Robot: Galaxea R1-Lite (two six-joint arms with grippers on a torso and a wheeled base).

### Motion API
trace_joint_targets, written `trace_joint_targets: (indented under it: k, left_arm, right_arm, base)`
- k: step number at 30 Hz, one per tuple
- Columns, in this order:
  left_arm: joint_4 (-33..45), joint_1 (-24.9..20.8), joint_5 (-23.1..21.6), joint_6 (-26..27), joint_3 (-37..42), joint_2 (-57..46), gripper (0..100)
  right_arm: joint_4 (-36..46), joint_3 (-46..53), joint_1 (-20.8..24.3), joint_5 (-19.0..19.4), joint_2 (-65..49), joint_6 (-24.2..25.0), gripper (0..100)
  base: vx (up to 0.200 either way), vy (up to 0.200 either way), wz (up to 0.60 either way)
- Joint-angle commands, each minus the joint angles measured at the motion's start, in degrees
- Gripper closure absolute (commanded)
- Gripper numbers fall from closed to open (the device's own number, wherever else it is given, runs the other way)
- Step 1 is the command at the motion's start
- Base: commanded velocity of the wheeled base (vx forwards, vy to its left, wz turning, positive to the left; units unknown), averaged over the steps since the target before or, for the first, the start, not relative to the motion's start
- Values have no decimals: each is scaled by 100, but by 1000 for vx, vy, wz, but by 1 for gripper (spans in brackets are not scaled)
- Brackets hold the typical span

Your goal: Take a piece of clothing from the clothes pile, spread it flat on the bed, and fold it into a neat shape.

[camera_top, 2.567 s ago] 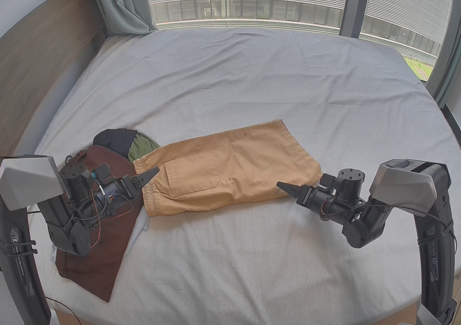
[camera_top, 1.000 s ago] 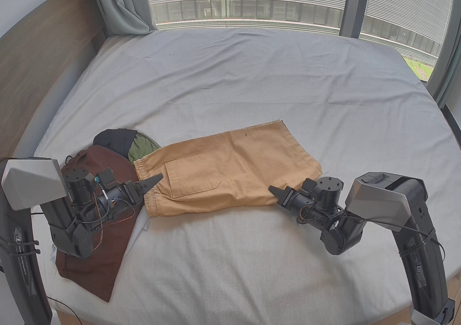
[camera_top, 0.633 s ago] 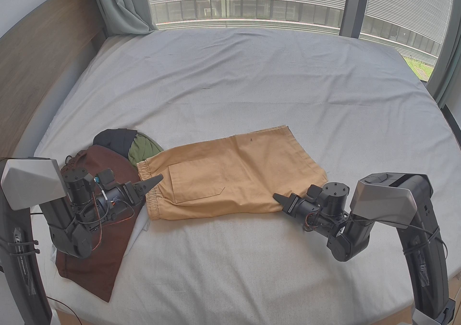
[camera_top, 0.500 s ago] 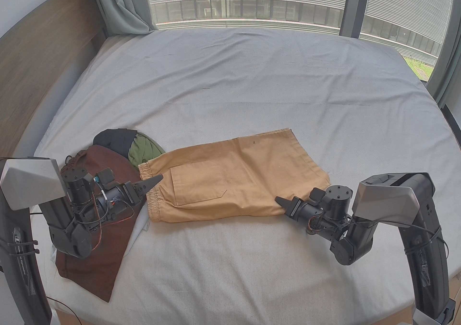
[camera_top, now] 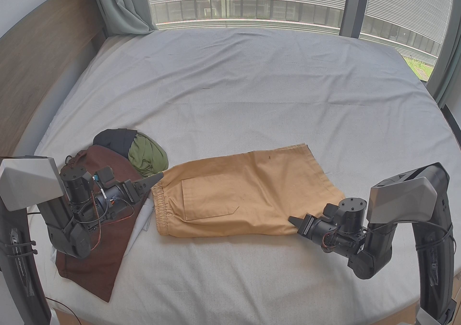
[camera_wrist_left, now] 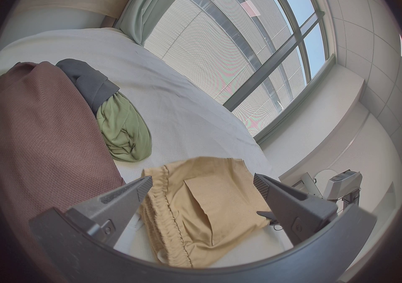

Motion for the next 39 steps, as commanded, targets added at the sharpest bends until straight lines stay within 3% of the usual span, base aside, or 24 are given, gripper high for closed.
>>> trace_joint_targets:
  k: [1,6,22,28,39]
  left_arm:
    - [3,-8,1,-30,36,-126,0]
    - [3,-34,1,-30,54,-126,0]
    - [-5,-34,-157,6,98,-117,0]
    - [-14,-8,-456,32,300,-170,0]
    - [-14,63,-702,463,317,-231,0]
  right_arm:
    - [3,673,99,-167,-415,-110,100]
    - [-6,998,117,-466,-433,-224,100]
    - [3,1438,117,-484,-442,-312,100]
    - [12,1552,108,-475,-521,-470,100]
    - [3,1526,99,-466,-486,-470,100]
  base:
    - [0,0,0]
    - [0,0,0]
    - [0,0,0]
    - [0,0,0]
    - [0,0,0]
